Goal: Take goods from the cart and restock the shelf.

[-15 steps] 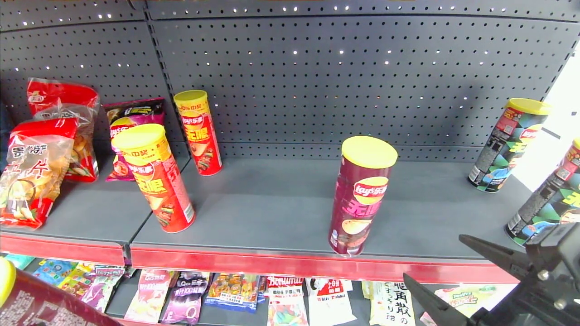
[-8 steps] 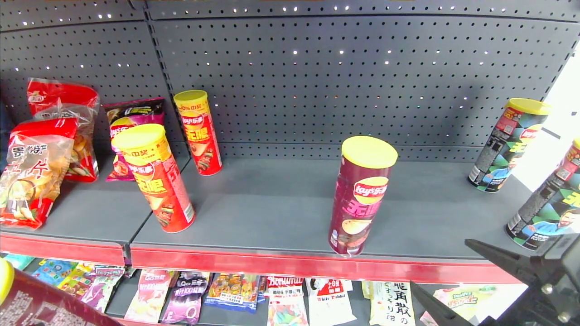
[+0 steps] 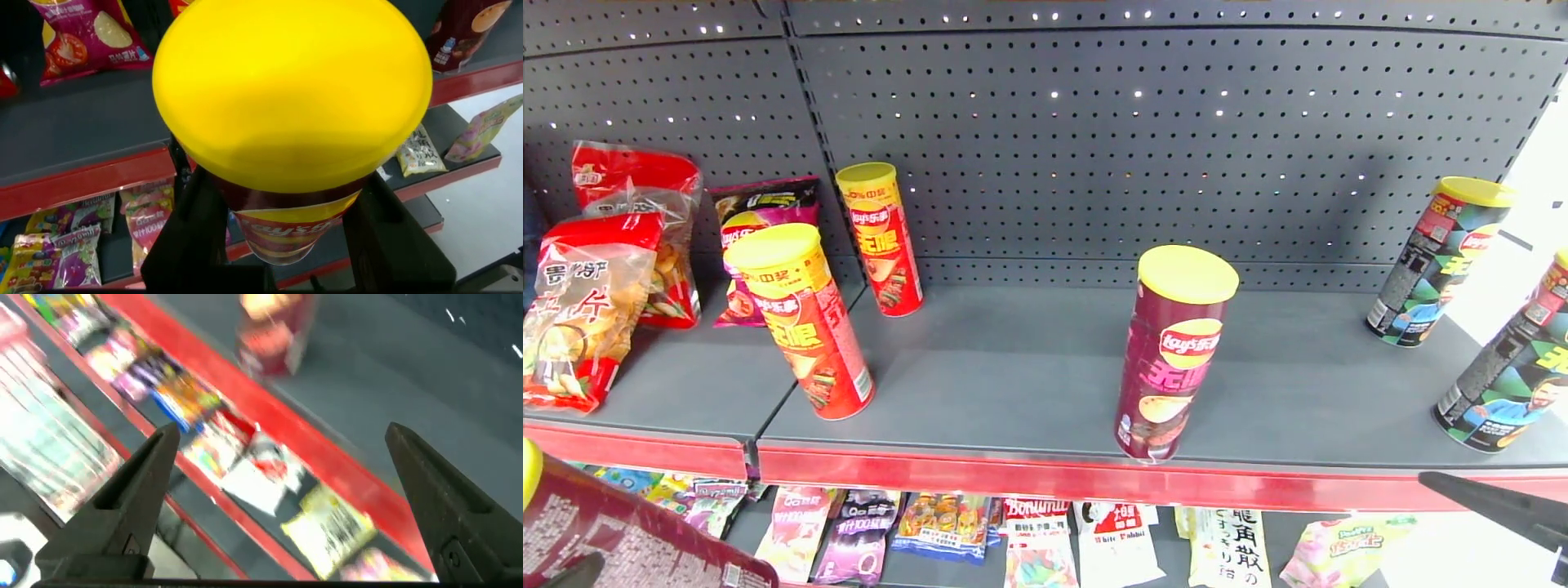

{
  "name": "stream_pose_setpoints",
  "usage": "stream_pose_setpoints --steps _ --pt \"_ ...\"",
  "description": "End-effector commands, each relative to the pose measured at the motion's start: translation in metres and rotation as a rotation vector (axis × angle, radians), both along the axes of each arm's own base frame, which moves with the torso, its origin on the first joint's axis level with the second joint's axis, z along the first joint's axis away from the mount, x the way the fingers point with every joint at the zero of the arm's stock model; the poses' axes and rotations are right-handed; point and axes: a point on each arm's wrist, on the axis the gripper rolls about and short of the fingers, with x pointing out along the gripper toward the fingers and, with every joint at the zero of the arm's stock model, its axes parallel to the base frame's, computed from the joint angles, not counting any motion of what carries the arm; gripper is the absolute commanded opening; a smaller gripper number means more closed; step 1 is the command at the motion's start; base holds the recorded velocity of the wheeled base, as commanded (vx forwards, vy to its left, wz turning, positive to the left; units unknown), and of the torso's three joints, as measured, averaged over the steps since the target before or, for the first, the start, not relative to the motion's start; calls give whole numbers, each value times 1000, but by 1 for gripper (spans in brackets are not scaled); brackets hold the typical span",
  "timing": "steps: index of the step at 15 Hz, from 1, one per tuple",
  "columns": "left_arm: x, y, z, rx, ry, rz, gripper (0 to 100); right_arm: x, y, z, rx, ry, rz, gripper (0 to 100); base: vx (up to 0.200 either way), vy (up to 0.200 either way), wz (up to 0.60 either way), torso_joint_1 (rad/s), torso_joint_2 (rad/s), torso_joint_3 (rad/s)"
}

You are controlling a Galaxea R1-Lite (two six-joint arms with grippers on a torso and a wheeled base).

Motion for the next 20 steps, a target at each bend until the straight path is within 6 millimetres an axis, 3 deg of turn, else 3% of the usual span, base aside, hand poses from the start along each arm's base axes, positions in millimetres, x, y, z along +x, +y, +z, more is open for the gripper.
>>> stream_pose_setpoints --steps 1,5,9,12,14,15,16,17,20 --pt "5 0 1 -2 13 -11 0 -15 -35 13 68 -17 -89 100 0 0 0 0 0 0" --pt "5 -1 1 -3 16 -20 0 -8 -36 25 71 -3 -180 100 0 0 0 0 0 0" --pt "5 -1 7 -5 -8 -21 0 15 -55 24 66 70 -656 100 0 0 0 0 0 0" --pt "6 -2 11 -15 -12 -79 0 8 -69 19 80 54 -857 100 0 0 0 0 0 0" --pt "11 -3 14 -24 5 -125 0 -18 -67 7 113 13 -790 100 0 0 0 0 0 0" --pt "17 -3 21 -28 13 -140 0 -41 -62 5 172 -31 -534 100 0 0 0 0 0 0" --pt "22 -4 26 -33 24 -148 0 -53 -61 4 187 -46 -383 100 0 0 0 0 0 0" --pt "27 -4 31 -36 27 -163 0 -57 -62 8 163 -42 -345 100 0 0 0 0 0 0" --pt "32 -5 36 -43 27 -200 0 -12 -67 34 181 59 -819 100 0 0 0 0 0 0"
